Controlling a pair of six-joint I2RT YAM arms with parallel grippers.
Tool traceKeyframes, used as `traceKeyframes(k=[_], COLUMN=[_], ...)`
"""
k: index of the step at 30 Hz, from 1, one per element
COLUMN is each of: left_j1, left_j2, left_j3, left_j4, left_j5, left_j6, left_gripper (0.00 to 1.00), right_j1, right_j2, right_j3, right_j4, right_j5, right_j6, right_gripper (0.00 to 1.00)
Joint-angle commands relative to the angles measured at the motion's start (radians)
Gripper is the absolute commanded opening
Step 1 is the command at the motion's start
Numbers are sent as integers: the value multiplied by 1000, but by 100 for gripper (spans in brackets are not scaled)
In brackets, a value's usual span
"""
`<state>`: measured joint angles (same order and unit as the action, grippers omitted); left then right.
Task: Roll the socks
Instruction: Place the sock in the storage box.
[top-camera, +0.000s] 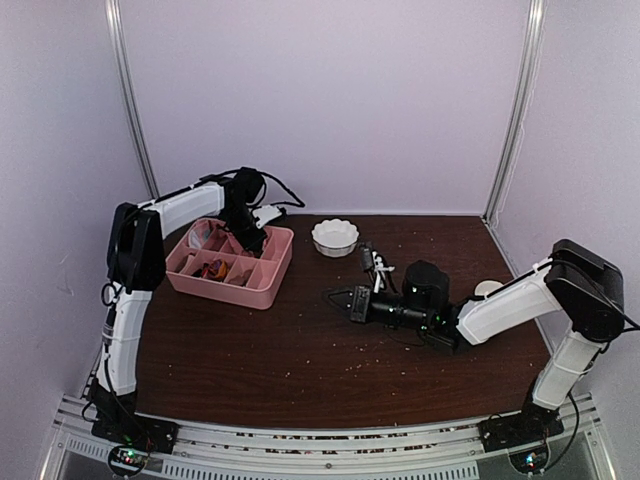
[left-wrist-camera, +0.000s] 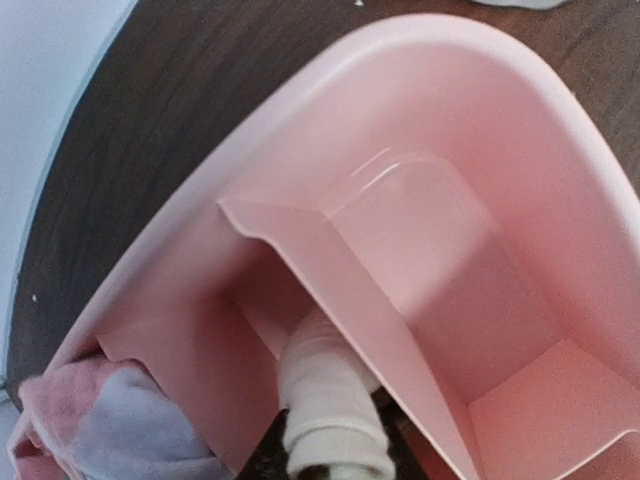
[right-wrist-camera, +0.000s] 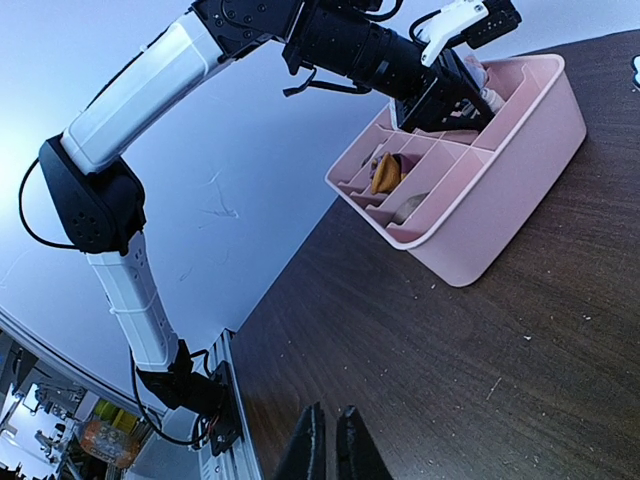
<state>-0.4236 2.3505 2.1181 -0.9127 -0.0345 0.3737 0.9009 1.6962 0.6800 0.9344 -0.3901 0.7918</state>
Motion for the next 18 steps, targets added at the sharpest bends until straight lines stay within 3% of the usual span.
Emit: traceKeyframes(k=[1,3,8,10,13,14,15,16,17,18], left_j1=[4,4,3,4,3,3,5,7,13,21], left_j2=[19,5,-63,-92,-147,-163,-177,-196,-218,-250], left_j3=[47,45,52,77,58,43,28,6,-18,-46], left_j4=[22,17,12,-11,-23,-25,-27,-28,-29,-28], left_j5=[-37,-40,-52,-38,-27,-31,-41,-51,-49,-41], left_j6=[23,30,32,29,33,38,39,35,29,18], left_gripper=[30,36,62,67,90,93,95,96,97,98], right_j1=[-4,-4,-8,-11,-17,-20,-24,-27,-31,-33], right_j2=[-22,-27,-35,-44,-63,-72,-83,-102,-119,-138], right_j3=[5,7,26,32,39,42,44,49,54,59], right_j4=[-26,-38,-81,-100,-147,-172,-202,-256,-299,-350], right_j5=[-12,-10,-14,-15,-8,-3,4,14,26,40], right_j6=[-10,-15,-29,-39,-62,-74,-90,-112,-137,-164], right_gripper=[6,8,10,11,19,23,30,46,88,99])
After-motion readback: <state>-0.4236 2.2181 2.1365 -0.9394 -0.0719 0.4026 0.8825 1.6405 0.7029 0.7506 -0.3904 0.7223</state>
